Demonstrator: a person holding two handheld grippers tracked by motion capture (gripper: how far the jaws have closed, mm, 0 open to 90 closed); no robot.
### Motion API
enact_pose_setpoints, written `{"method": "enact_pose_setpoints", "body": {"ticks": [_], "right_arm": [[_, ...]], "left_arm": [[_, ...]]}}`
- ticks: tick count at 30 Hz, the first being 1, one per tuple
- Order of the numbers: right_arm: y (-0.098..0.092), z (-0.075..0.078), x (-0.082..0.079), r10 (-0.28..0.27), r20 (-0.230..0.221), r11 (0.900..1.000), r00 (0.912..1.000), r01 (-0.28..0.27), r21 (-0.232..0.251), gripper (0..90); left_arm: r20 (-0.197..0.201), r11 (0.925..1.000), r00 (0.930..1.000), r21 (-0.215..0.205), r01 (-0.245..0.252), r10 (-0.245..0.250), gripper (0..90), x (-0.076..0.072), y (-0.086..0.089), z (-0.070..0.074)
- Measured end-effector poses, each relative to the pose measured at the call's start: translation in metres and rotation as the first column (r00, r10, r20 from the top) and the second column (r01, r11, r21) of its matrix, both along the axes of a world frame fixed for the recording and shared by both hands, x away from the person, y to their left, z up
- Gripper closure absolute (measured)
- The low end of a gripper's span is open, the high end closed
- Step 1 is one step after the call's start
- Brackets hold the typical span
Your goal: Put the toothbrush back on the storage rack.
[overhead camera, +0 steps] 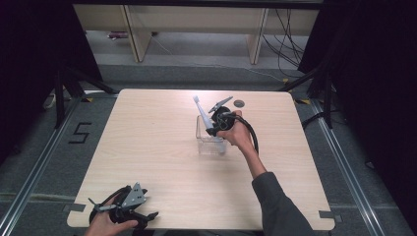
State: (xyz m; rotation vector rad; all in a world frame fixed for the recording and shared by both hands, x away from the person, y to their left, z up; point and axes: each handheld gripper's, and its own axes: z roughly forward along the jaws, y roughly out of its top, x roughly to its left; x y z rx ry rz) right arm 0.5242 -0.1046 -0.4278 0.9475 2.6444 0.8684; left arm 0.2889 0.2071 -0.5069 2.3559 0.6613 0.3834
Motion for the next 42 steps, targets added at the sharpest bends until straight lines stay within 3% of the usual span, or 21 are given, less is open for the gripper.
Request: {"method": "enact_pose_setpoints", "body": {"ticks": [6,11,12,13,14,15,17,18,19,21,22,23,24,26,27,29,31,37,39,40,42], "right_arm": [[-0.002,-0.001,0.002,0.037,0.018,0.999,0.9992,-0.037,0.010,66.9],[-0.001,-0.001,-0.001,0.034,0.018,0.999,0.9992,-0.035,0.015,64.7],[-0.001,0.001,-0.003,0.003,-0.014,1.000,0.9999,-0.003,0.012,64.2],[-0.002,0.001,-0.003,0.020,0.006,1.000,0.9998,-0.021,0.023,63.4],[-0.001,0.003,-0.004,0.004,-0.010,1.000,0.9999,-0.003,0.024,62.6],[-0.002,0.003,-0.003,0.033,0.020,0.999,0.9993,-0.033,0.034,61.8],[-0.001,0.007,-0.007,-0.006,-0.011,0.999,0.9999,0.007,0.037,60.0],[-0.002,0.007,-0.007,0.011,0.015,0.998,0.9998,-0.011,0.054,59.1],[-0.003,0.009,-0.008,-0.001,-0.005,0.999,1.0000,0.001,0.049,58.0],[-0.003,0.009,-0.008,-0.021,0.010,0.998,0.9997,0.020,0.052,56.3],[-0.004,0.010,-0.008,0.013,0.016,0.998,0.9998,-0.014,0.063,55.7],[-0.004,0.012,-0.010,-0.017,-0.009,0.998,0.9998,0.018,0.056,54.2],[-0.005,0.012,-0.008,0.007,0.027,0.998,0.9996,-0.009,0.060,53.4],[-0.007,0.013,-0.008,0.017,0.046,0.998,0.9988,-0.020,0.066,53.0],[-0.007,0.014,-0.010,-0.014,0.040,0.996,0.9991,0.011,0.088,52.9],[-0.009,0.017,-0.009,0.007,0.060,0.996,0.9982,-0.012,0.088,52.7],[-0.008,0.018,-0.012,-0.017,0.031,0.995,0.9994,0.014,0.094,52.2],[-0.009,0.019,-0.012,-0.013,0.040,0.995,0.9991,0.009,0.098,51.3],[-0.010,0.020,-0.011,0.004,0.068,0.996,0.9977,-0.010,0.093,50.0],[-0.010,0.020,-0.012,0.003,0.050,0.995,0.9987,-0.008,0.104,49.7],[-0.011,0.020,-0.012,0.012,0.075,0.995,0.9971,-0.019,0.100,48.7]], "left_arm": [[-0.001,1.0000,1.0000,0.002,0.002,-0.002,16.7,0.000,0.000,0.000],[-0.002,1.0000,1.0000,0.002,0.000,0.000,16.7,0.000,0.000,0.000],[-0.001,1.0000,1.0000,0.002,0.001,-0.001,16.7,0.000,0.000,0.000],[-0.002,1.0000,1.0000,0.002,0.001,-0.001,16.7,0.000,0.000,0.000],[-0.002,1.0000,1.0000,0.003,0.001,-0.001,16.7,0.000,0.000,0.000],[-0.001,1.0000,1.0000,0.003,0.002,-0.002,16.7,0.000,0.000,0.000],[0.000,1.0000,1.0000,0.003,0.002,-0.002,16.7,0.000,0.000,0.000],[0.000,1.0000,1.0000,0.003,0.001,-0.001,16.7,0.000,0.000,0.000],[0.000,1.0000,1.0000,0.001,0.001,-0.001,16.7,0.000,0.000,0.000],[0.000,1.0000,1.0000,0.001,0.000,0.000,16.7,0.000,0.000,0.000],[0.001,1.0000,1.0000,0.002,0.000,0.000,16.7,0.000,0.000,0.000],[0.001,1.0000,1.0000,0.003,0.001,-0.001,16.7,0.000,0.000,0.000],[0.000,1.0000,1.0000,0.002,0.001,-0.001,16.7,0.000,0.000,0.000],[0.000,1.0000,1.0000,0.003,0.000,0.000,16.7,0.000,0.000,0.000],[-0.001,1.0000,1.0000,0.003,0.000,0.000,16.7,0.000,0.000,0.000],[-0.002,1.0000,1.0000,0.003,0.000,0.001,16.7,0.000,0.000,-0.001],[-0.001,1.0000,1.0000,0.004,0.000,0.000,16.7,0.000,0.000,0.000],[0.005,1.0000,1.0000,-0.004,-0.001,0.001,16.7,0.000,0.000,-0.001],[-0.002,0.9999,1.0000,-0.007,-0.009,0.009,16.7,0.000,0.000,-0.001],[-0.001,1.0000,1.0000,-0.005,-0.007,0.007,16.7,0.000,0.000,-0.001],[-0.010,0.9999,0.9999,-0.005,-0.012,0.012,16.7,0.000,0.000,-0.001]]}}
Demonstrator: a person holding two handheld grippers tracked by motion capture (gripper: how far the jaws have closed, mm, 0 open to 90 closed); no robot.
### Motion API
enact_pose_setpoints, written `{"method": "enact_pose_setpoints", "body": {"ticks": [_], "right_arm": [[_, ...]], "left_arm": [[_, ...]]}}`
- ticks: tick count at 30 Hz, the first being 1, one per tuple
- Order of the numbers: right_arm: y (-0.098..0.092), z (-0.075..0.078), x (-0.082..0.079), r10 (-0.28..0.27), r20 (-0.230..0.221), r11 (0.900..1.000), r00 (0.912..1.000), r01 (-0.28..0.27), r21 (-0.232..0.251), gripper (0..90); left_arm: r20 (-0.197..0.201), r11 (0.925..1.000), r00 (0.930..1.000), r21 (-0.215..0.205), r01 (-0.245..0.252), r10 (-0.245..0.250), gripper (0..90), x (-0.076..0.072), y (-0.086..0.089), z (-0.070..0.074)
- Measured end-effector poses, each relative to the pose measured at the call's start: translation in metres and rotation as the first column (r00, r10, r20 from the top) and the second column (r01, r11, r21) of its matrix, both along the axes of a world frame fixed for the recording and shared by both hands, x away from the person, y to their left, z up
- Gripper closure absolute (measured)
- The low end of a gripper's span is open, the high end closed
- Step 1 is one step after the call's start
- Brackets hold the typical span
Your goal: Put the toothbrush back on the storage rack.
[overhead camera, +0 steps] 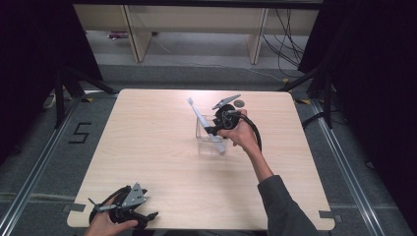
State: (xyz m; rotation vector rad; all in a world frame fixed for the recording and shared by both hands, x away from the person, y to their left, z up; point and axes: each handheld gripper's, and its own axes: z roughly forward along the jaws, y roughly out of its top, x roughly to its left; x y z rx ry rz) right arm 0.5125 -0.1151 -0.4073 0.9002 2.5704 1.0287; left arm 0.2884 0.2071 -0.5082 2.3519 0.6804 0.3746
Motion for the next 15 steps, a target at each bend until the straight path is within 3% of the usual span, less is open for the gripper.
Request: {"method": "enact_pose_setpoints", "body": {"ticks": [3,5,6,7,10,12,14,15], "right_arm": [[-0.0009,0.0023,-0.0022,-0.015,-0.025,1.000,0.9996,0.016,0.008,48.4],[-0.0026,0.0012,-0.0004,-0.001,0.019,1.000,0.9998,0.001,0.016,47.5],[-0.0035,0.0021,-0.0002,0.005,0.020,1.000,0.9998,-0.006,0.016,47.2],[-0.0039,0.0048,-0.0026,-0.011,-0.010,1.000,0.9999,0.011,0.017,46.7],[-0.0053,0.0047,-0.0029,-0.018,0.016,1.000,0.9997,0.018,0.023,45.5],[-0.0065,0.0064,-0.0035,-0.016,-0.003,1.000,0.9999,0.016,0.025,44.9],[-0.0073,0.0067,-0.0031,-0.009,0.015,1.000,0.9998,0.009,0.022,44.8],[-0.0070,0.0075,-0.0046,-0.017,-0.003,1.000,0.9999,0.017,0.026,44.8]], "left_arm": [[0.010,0.9998,0.9999,0.018,0.013,-0.013,16.7,0.0005,0.0009,0.0012],[0.004,1.0000,1.0000,0.008,0.003,-0.003,16.7,0.0003,0.0004,0.0008],[0.004,1.0000,1.0000,0.008,0.003,-0.003,16.7,0.0004,0.0004,0.0007],[0.010,0.9999,0.9999,0.011,0.009,-0.010,16.7,0.0006,0.0005,0.0009],[0.009,1.0000,1.0000,-0.002,0.003,-0.003,16.7,0.0004,0.0001,-0.0005],[0.008,1.0000,1.0000,-0.001,0.003,-0.003,16.7,0.0002,0.0003,-0.0002],[0.010,1.0000,1.0000,-0.001,0.001,-0.001,16.7,0.0004,0.0002,-0.0002],[0.009,1.0000,1.0000,-0.002,0.001,0.000,16.7,0.0004,0.0003,-0.0003]]}}
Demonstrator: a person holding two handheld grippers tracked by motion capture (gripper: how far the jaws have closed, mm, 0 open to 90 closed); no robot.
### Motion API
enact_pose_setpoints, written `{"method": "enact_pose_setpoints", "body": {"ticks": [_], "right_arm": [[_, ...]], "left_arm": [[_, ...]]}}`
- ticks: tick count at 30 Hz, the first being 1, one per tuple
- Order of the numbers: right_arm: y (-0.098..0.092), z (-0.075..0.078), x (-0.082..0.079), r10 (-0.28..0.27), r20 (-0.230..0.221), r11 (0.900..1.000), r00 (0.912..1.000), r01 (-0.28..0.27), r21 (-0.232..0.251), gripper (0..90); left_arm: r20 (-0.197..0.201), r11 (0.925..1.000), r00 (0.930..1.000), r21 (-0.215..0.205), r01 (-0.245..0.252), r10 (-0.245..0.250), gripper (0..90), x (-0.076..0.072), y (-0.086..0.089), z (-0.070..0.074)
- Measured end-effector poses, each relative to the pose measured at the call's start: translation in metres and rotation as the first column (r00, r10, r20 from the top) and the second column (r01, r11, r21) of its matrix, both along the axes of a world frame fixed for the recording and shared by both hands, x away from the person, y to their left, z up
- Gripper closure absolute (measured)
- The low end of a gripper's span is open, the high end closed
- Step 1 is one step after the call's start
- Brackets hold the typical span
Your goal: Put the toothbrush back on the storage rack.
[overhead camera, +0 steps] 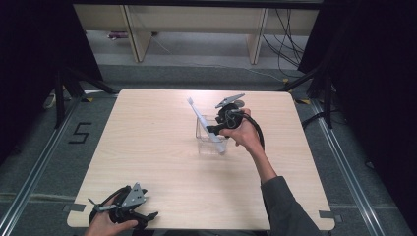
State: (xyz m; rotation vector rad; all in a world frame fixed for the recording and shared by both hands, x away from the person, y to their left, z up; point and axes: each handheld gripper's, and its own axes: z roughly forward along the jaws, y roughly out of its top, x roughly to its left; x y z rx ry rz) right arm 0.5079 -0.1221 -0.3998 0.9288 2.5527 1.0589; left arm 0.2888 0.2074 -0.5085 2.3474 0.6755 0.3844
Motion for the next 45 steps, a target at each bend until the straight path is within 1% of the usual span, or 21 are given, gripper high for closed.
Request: {"method": "enact_pose_setpoints", "body": {"ticks": [8,9,12,15,16,17,19,21,22,23,26,29,32,35,36,37,38,40,41,42,45], "right_arm": [[0.000,0.002,-0.003,0.011,0.033,1.000,0.9994,-0.011,-0.001,42.8],[0.000,0.003,-0.005,0.008,0.012,1.000,0.9999,-0.009,0.007,42.6],[-0.001,0.003,-0.006,0.007,0.014,1.000,0.9999,-0.007,0.012,42.2],[-0.002,0.001,-0.007,0.008,0.022,1.000,0.9997,-0.009,0.024,42.0],[-0.004,0.001,-0.007,0.005,0.040,1.000,0.9992,-0.005,0.012,42.0],[-0.005,0.003,-0.008,0.003,0.016,1.000,0.9999,-0.003,0.014,41.8],[-0.007,0.002,-0.009,0.002,0.032,1.000,0.9995,-0.002,0.024,41.7],[-0.008,0.003,-0.011,-0.012,0.024,0.999,0.9996,0.011,0.039,41.3],[-0.008,0.003,-0.010,0.000,0.046,0.999,0.9989,-0.002,0.035,41.2],[-0.010,0.005,-0.013,-0.015,0.008,0.999,0.9999,0.015,0.033,41.2],[-0.012,0.005,-0.014,-0.017,0.033,0.999,0.9993,0.016,0.048,40.7],[-0.016,0.007,-0.017,-0.024,0.016,0.998,0.9996,0.023,0.051,40.5],[-0.020,0.007,-0.018,-0.014,0.026,0.998,0.9996,0.012,0.054,40.1],[-0.024,0.006,-0.019,0.001,0.043,0.999,0.9991,-0.003,0.052,40.1],[-0.024,0.005,-0.020,-0.010,0.050,0.998,0.9987,0.007,0.065,40.1],[-0.026,0.006,-0.022,-0.023,0.019,0.998,0.9995,0.022,0.057,40.0],[-0.028,0.006,-0.021,-0.005,0.049,0.999,0.9988,0.003,0.050,40.0],[-0.029,0.006,-0.023,-0.018,0.035,0.998,0.9992,0.016,0.063,40.0],[-0.031,0.005,-0.023,-0.008,0.051,0.998,0.9986,0.005,0.063,39.9],[-0.032,0.006,-0.024,-0.015,0.030,0.998,0.9994,0.013,0.068,39.8],[-0.034,0.005,-0.027,-0.029,0.049,0.996,0.9984,0.024,0.083,39.1]], "left_arm": [[0.003,1.0000,1.0000,0.000,0.003,-0.003,16.7,0.000,0.001,0.000],[0.002,1.0000,1.0000,-0.004,-0.003,0.003,16.7,-0.001,0.000,0.000],[0.004,1.0000,1.0000,0.007,0.005,-0.005,16.7,0.000,0.001,0.000],[0.005,1.0000,1.0000,0.007,0.006,-0.006,16.7,0.000,0.001,0.000],[-0.001,1.0000,1.0000,0.001,0.003,-0.003,16.7,0.000,0.001,0.000],[-0.008,1.0000,1.0000,0.001,0.004,-0.004,16.6,-0.001,0.001,0.000],[-0.004,1.0000,1.0000,0.001,0.000,0.000,16.7,-0.001,0.001,0.000],[0.001,1.0000,1.0000,0.002,0.002,-0.002,16.7,0.000,0.001,0.000],[0.002,1.0000,1.0000,0.004,0.003,-0.003,16.7,0.000,0.001,0.000],[0.003,1.0000,1.0000,0.004,0.003,-0.003,16.7,0.000,0.001,0.000],[-0.001,1.0000,1.0000,0.003,0.000,0.000,16.7,-0.001,0.001,0.000],[0.001,1.0000,1.0000,-0.005,-0.007,0.007,16.7,-0.001,0.000,0.000],[0.003,1.0000,1.0000,0.008,0.001,-0.001,16.7,0.000,0.001,0.000],[0.001,1.0000,1.0000,-0.002,-0.005,0.005,16.6,-0.001,0.001,0.000],[0.001,1.0000,1.0000,-0.004,-0.006,0.006,16.7,-0.001,0.001,0.000],[0.004,1.0000,1.0000,0.003,0.000,0.000,16.7,0.000,0.001,0.000],[0.006,1.0000,1.0000,0.004,-0.001,0.001,16.7,0.000,0.001,0.000],[0.005,1.0000,1.0000,0.003,0.000,0.000,16.7,0.000,0.001,0.000],[0.004,1.0000,1.0000,0.003,-0.001,0.001,16.7,0.000,0.001,0.000],[0.001,1.0000,1.0000,-0.001,-0.005,0.005,16.7,-0.001,0.001,0.000],[0.005,1.0000,1.0000,0.003,-0.001,0.000,16.7,0.000,0.001,0.000]]}}
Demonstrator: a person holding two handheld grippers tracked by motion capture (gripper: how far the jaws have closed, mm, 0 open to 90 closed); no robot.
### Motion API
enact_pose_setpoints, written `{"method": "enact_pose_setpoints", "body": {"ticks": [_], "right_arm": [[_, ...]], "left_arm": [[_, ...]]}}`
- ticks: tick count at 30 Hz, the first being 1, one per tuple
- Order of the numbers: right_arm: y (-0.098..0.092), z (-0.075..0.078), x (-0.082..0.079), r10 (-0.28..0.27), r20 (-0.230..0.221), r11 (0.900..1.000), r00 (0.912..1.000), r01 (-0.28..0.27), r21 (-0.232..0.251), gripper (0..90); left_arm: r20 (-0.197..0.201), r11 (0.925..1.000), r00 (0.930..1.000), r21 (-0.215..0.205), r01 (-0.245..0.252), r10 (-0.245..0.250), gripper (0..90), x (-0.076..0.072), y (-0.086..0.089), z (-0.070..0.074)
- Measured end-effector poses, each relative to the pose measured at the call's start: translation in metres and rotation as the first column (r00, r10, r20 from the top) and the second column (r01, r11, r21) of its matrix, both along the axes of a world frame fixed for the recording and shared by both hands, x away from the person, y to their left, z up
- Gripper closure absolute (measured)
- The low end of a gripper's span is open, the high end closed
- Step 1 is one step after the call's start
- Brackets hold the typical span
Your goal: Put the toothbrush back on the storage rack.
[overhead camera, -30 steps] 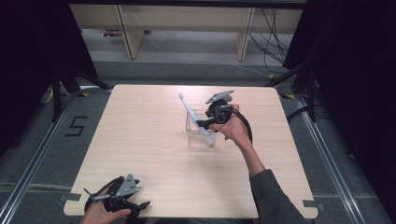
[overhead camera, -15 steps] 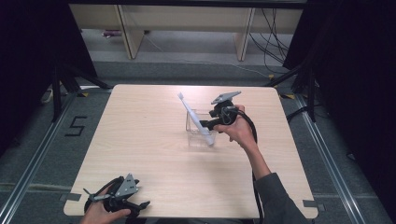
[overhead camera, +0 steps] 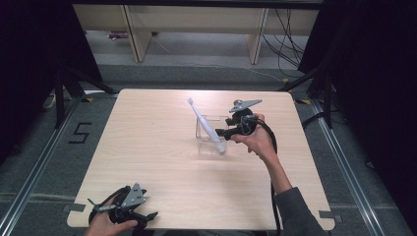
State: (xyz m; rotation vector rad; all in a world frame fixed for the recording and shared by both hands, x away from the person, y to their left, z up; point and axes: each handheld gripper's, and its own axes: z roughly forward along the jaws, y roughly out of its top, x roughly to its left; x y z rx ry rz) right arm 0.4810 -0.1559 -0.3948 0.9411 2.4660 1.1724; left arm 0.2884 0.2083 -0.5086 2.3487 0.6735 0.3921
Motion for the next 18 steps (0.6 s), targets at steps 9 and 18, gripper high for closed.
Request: {"method": "enact_pose_setpoints", "body": {"ticks": [9,18], "right_arm": [[-0.008,0.000,-0.009,0.002,0.004,1.000,1.0000,-0.002,0.020,33.4],[-0.017,0.001,-0.018,-0.001,0.013,1.000,0.9999,0.001,0.021,31.7]], "left_arm": [[-0.002,1.0000,1.0000,-0.007,-0.007,0.007,16.7,-0.001,0.000,0.000],[0.003,1.0000,1.0000,-0.006,-0.004,0.004,16.7,-0.001,0.000,0.001]]}}
